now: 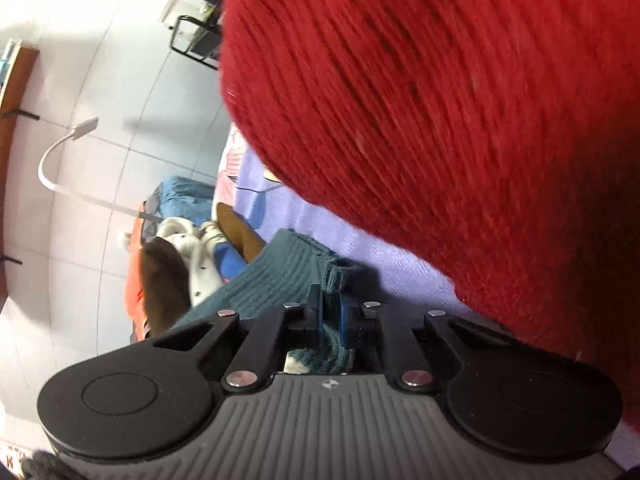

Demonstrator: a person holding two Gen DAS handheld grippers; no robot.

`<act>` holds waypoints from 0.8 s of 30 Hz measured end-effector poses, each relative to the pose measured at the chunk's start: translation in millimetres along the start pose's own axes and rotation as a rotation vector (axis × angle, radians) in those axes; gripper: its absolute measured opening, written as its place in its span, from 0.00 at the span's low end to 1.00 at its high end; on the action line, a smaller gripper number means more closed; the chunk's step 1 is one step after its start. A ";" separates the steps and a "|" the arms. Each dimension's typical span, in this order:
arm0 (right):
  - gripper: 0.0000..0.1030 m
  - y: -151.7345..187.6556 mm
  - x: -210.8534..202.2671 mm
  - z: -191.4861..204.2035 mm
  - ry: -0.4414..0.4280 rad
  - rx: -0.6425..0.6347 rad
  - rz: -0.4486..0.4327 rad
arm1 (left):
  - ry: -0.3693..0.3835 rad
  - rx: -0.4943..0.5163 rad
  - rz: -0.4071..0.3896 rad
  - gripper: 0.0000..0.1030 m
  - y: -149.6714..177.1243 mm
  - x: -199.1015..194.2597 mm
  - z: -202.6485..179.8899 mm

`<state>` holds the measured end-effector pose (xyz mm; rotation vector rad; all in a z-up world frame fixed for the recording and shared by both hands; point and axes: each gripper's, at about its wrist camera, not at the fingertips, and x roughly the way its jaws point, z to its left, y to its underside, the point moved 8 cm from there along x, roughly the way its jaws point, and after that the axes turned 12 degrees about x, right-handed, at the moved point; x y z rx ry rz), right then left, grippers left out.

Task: Fold small clothes

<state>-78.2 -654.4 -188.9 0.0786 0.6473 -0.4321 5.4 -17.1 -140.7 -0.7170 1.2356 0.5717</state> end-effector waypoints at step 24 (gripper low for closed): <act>0.08 -38.4 -149.0 45.1 -0.029 -0.294 -0.152 | 0.051 -0.032 -0.037 1.00 -14.0 24.0 27.6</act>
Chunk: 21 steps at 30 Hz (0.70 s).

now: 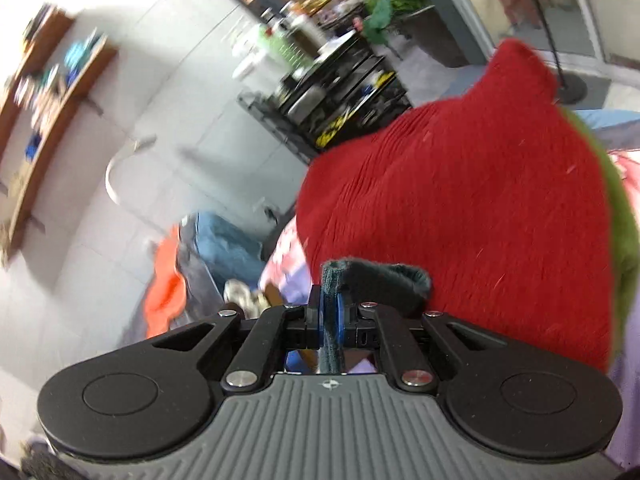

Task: Fold small clothes

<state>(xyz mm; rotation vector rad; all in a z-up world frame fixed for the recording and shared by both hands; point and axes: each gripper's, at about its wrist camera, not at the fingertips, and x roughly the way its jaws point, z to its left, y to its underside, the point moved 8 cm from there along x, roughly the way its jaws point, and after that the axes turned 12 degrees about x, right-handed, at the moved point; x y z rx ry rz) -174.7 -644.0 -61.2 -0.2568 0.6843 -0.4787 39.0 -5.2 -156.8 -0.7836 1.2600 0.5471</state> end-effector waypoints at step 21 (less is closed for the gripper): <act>0.08 499.6 8.5 283.7 -0.485 -0.542 0.813 | -0.038 -0.232 0.042 1.00 74.0 1.7 82.8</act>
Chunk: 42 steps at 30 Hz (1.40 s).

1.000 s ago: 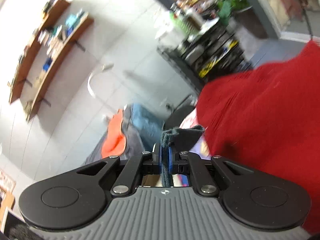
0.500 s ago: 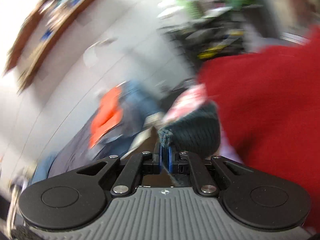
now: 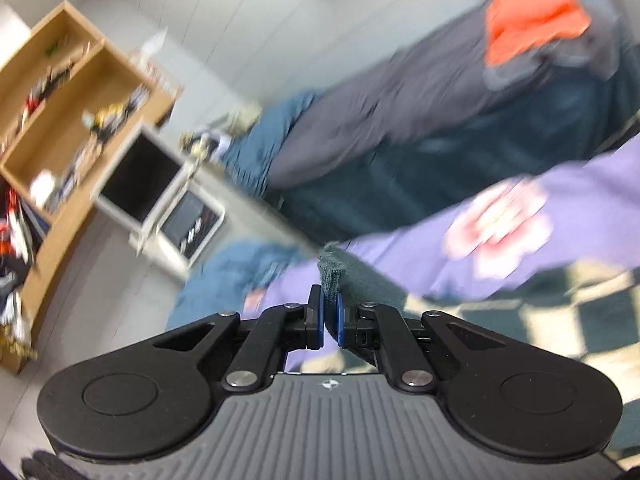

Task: Fold small clothes

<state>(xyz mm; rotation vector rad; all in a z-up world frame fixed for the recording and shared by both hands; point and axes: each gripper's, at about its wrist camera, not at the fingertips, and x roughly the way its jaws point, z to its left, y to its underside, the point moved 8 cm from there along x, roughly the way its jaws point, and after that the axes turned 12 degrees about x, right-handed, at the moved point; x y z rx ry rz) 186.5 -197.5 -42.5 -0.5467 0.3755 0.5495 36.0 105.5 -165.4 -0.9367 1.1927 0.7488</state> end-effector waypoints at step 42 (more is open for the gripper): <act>1.00 13.9 -246.2 188.8 -0.332 0.628 0.023 | -0.376 0.327 -0.292 1.00 -229.8 45.6 -112.9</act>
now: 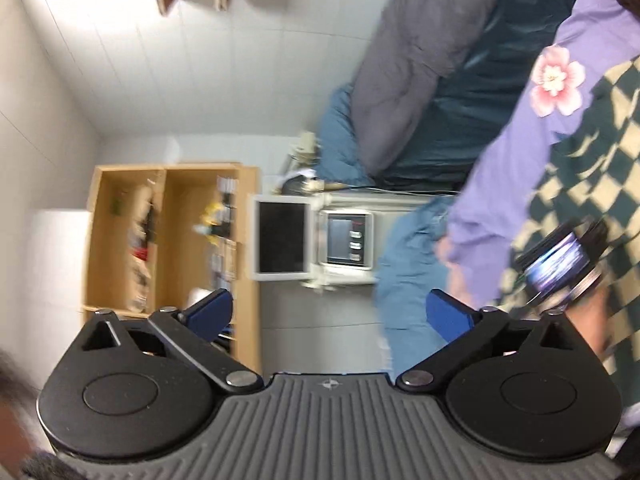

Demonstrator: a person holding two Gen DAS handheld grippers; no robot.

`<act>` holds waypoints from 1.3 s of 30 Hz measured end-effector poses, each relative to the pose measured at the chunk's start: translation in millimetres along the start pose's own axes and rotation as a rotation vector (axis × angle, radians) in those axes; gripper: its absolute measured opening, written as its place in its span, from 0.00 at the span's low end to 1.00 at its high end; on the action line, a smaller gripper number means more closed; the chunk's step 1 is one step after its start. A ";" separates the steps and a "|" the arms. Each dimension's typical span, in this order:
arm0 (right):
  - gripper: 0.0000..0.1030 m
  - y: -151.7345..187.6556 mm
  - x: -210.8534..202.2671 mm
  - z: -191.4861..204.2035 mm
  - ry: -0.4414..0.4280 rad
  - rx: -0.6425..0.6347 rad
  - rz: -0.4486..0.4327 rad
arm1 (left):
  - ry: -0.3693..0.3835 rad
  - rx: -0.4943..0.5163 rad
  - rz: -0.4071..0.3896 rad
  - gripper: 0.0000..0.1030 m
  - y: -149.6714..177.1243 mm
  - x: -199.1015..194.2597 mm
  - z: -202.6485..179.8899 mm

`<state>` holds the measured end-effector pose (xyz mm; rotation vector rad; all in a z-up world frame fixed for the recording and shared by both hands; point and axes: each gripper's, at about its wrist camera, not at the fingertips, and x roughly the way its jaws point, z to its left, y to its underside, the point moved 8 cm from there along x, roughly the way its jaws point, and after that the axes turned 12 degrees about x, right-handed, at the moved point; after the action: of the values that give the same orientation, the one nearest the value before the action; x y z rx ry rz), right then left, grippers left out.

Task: Fold small clothes

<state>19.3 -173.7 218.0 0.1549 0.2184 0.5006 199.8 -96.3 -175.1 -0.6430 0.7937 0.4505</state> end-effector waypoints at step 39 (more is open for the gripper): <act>0.98 -103.2 -35.8 -193.2 0.651 -0.185 -0.221 | -0.080 0.115 0.033 1.00 -1.9 15.9 -27.2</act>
<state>-11.3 -262.5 17.0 -0.2188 0.8128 0.3345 197.0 -114.0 -201.1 -0.5024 0.7491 0.4544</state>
